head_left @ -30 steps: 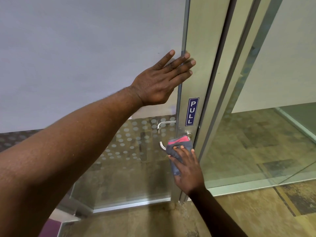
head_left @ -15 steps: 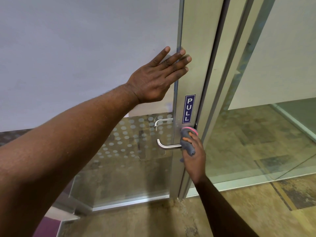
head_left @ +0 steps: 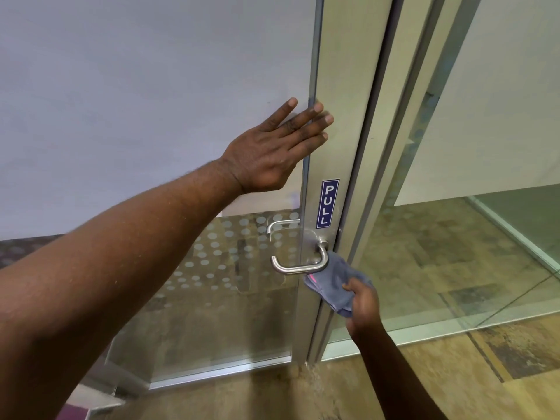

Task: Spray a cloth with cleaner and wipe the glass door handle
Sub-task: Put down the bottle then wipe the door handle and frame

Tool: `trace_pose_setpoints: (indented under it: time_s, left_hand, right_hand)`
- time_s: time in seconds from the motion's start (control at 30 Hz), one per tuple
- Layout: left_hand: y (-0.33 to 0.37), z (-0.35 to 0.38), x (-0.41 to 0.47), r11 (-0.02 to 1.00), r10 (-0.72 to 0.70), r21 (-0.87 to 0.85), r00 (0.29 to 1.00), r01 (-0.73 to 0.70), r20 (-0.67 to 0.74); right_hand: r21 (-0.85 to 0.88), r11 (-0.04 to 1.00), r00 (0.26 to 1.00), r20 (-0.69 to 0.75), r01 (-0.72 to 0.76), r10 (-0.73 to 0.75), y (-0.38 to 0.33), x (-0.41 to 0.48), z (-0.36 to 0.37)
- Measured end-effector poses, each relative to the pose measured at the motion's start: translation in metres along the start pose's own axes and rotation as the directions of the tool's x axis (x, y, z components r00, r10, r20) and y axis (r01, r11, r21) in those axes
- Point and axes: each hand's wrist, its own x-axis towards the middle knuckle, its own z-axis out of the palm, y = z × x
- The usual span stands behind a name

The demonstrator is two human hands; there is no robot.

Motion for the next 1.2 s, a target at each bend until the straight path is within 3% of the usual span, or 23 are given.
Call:
trace_pose_setpoints:
  time_s: [0.1, 0.17, 0.27, 0.4, 0.53, 0.57, 0.63, 0.7, 0.73, 0.77, 0.83, 0.93, 1.0, 1.13, 1.2]
  left_hand:
    - [-0.001, -0.003, 0.002, 1.0, -0.001, 0.0, 1.0, 0.001, -0.015]
    - [-0.001, -0.003, 0.002, 1.0, -0.004, 0.001, 1.0, 0.004, -0.024]
    - [0.001, -0.004, 0.001, 1.0, -0.002, 0.0, 1.0, 0.002, -0.008]
    - [0.001, -0.004, 0.001, 1.0, 0.001, -0.006, 1.0, -0.001, -0.002]
    - [0.0, -0.003, 0.001, 1.0, 0.007, -0.007, 1.0, -0.007, 0.014]
    - [0.001, -0.003, 0.001, 1.0, 0.01, -0.008, 1.0, -0.01, 0.015]
    - [0.001, -0.002, 0.001, 1.0, 0.011, -0.006, 1.0, -0.01, 0.011]
    - [0.0, -0.002, 0.001, 1.0, 0.01, -0.004, 1.0, -0.01, 0.006]
    - [0.0, -0.002, 0.001, 1.0, 0.01, -0.003, 1.0, -0.01, 0.005]
    - [-0.001, -0.002, 0.001, 1.0, 0.011, -0.004, 1.0, -0.011, 0.004]
    - [-0.001, -0.001, 0.001, 1.0, 0.013, -0.004, 1.0, -0.013, 0.005]
    - [-0.001, -0.001, 0.001, 1.0, 0.011, -0.005, 1.0, -0.011, -0.004]
    - [-0.001, -0.001, 0.001, 1.0, 0.01, -0.005, 1.0, -0.01, -0.008]
    - [-0.001, -0.001, 0.0, 1.0, 0.009, -0.006, 1.0, -0.009, -0.009]
    - [-0.001, -0.001, 0.0, 1.0, 0.007, -0.01, 1.0, -0.007, -0.01]
  right_hand:
    - [-0.304, 0.949, 0.99, -0.088, 0.082, -0.113, -0.02, -0.007, -0.024]
    - [-0.443, 0.888, 0.988, -0.031, 0.121, -0.15, -0.039, -0.009, -0.025]
    - [-0.599, 0.766, 0.972, 0.18, 0.231, -0.152, -0.077, -0.005, -0.006]
    - [-0.779, 0.527, 0.93, 0.363, 0.339, -0.062, -0.113, 0.011, 0.03]
    - [-0.875, 0.224, 0.9, 0.395, 0.429, -0.183, -0.113, 0.023, 0.055]
    - [-0.868, 0.154, 0.869, 0.43, 0.472, -0.243, -0.109, 0.025, 0.061]
    - [-0.833, -0.097, 0.743, 0.534, 0.545, -0.403, -0.096, 0.029, 0.068]
    - [-0.813, -0.359, 0.586, 0.581, 0.459, -0.565, -0.078, 0.034, 0.069]
    - [-0.823, -0.42, 0.538, 0.568, 0.382, -0.623, -0.069, 0.036, 0.07]
    - [-0.838, -0.44, 0.515, 0.546, 0.323, -0.661, -0.062, 0.038, 0.071]
    - [-0.876, -0.409, 0.543, 0.48, 0.256, -0.689, -0.051, 0.042, 0.074]
    - [-0.966, -0.195, 0.656, 0.257, 0.168, -0.71, -0.042, 0.048, 0.083]
    - [-0.991, -0.071, 0.679, 0.129, 0.113, -0.723, -0.033, 0.047, 0.085]
    - [-0.959, 0.077, 0.632, 0.118, 0.272, -0.766, -0.014, 0.04, 0.082]
    - [-0.938, 0.063, 0.645, 0.185, 0.342, -0.741, 0.0, 0.034, 0.084]
